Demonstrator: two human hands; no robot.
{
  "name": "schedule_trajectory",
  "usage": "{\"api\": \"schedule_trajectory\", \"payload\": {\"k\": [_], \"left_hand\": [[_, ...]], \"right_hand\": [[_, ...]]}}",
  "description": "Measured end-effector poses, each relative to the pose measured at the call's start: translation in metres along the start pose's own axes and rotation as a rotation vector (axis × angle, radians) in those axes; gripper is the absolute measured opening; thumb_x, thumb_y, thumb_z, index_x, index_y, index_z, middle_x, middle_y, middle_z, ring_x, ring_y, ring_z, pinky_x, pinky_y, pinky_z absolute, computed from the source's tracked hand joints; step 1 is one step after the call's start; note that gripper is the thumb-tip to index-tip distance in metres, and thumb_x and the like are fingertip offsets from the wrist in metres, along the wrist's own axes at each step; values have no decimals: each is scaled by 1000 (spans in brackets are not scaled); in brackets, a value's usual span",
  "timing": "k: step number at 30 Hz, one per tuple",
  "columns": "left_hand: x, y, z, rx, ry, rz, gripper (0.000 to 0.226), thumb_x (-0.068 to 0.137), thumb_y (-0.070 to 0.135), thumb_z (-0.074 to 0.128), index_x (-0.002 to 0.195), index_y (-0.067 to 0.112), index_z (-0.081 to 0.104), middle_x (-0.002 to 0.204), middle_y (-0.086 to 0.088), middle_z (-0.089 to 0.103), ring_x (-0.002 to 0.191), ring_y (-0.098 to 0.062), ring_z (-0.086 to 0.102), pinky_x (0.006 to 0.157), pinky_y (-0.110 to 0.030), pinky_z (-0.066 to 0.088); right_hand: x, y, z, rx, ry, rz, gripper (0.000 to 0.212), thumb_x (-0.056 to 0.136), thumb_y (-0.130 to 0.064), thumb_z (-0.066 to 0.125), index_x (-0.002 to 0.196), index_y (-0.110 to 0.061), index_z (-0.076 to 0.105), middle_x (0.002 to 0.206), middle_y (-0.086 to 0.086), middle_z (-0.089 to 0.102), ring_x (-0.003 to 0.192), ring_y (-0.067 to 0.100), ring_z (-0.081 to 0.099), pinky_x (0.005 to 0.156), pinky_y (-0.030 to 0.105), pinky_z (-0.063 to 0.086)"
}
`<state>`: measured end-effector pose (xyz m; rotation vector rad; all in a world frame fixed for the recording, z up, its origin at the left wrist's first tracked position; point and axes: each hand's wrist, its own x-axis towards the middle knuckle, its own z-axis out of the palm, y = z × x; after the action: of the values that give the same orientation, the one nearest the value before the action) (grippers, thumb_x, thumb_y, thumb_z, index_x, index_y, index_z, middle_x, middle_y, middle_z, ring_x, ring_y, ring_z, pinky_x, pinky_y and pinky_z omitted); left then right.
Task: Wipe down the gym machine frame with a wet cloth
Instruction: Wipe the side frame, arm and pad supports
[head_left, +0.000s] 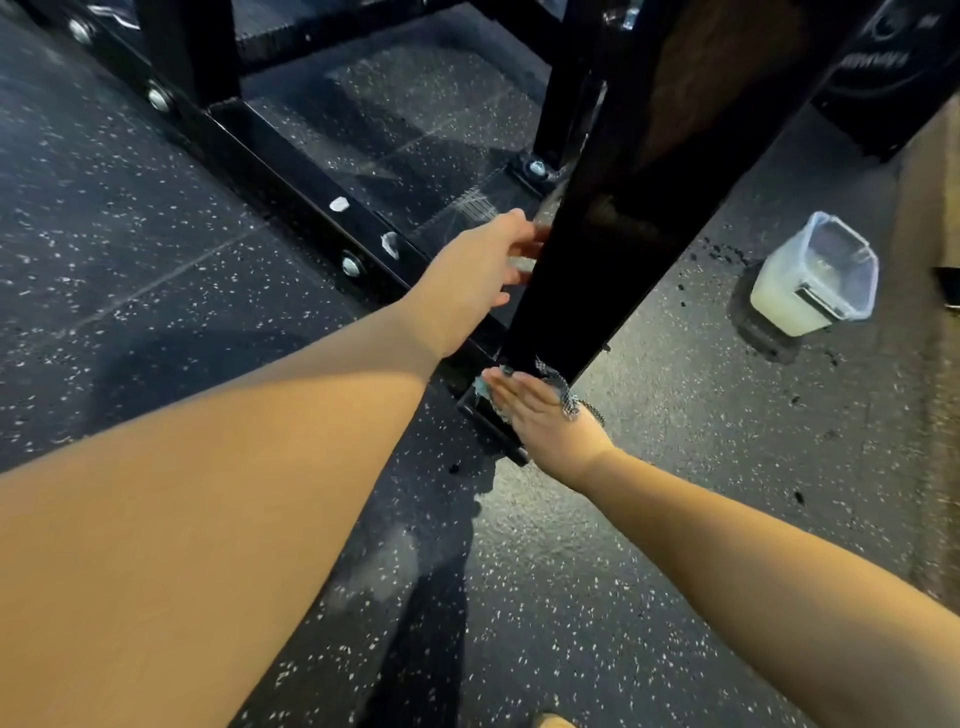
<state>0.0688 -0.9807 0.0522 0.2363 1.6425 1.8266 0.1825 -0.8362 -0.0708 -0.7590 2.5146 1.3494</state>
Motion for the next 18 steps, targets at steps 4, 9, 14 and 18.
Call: {"api": "schedule_trajectory", "payload": {"k": [4,9,14,18], "left_hand": [[1,2,6,-69,59,-30,28,99,26,38,85,28,61,77,17,67,80,-5,63,95,-36,48],[3,-1,13,-121,131,-30,28,97,16,38,83,18,62,77,5,67,76,-11,64,85,-34,53],[3,2,20,-95,164,-120,27,100,18,34,86,17,56,85,3,59,79,-10,58,90,-36,47],[0,3,25,-81,182,-95,29,103,23,29,104,11,55,90,2,58,83,-11,57,92,-35,46]], "right_hand": [[-15,29,-5,56,319,156,73,84,9,-3,147,-13,26,154,1,17,141,14,3,115,37,-20],[-27,54,-13,79,477,417,59,93,-3,8,146,-13,33,151,-5,30,144,15,16,115,38,-9],[-20,-3,20,127,2,-83,59,99,-13,27,143,-1,-10,158,10,-7,144,18,-10,107,37,-24],[-26,19,22,159,332,87,55,94,-5,13,144,-12,35,150,0,36,139,10,31,116,34,-9]]}}
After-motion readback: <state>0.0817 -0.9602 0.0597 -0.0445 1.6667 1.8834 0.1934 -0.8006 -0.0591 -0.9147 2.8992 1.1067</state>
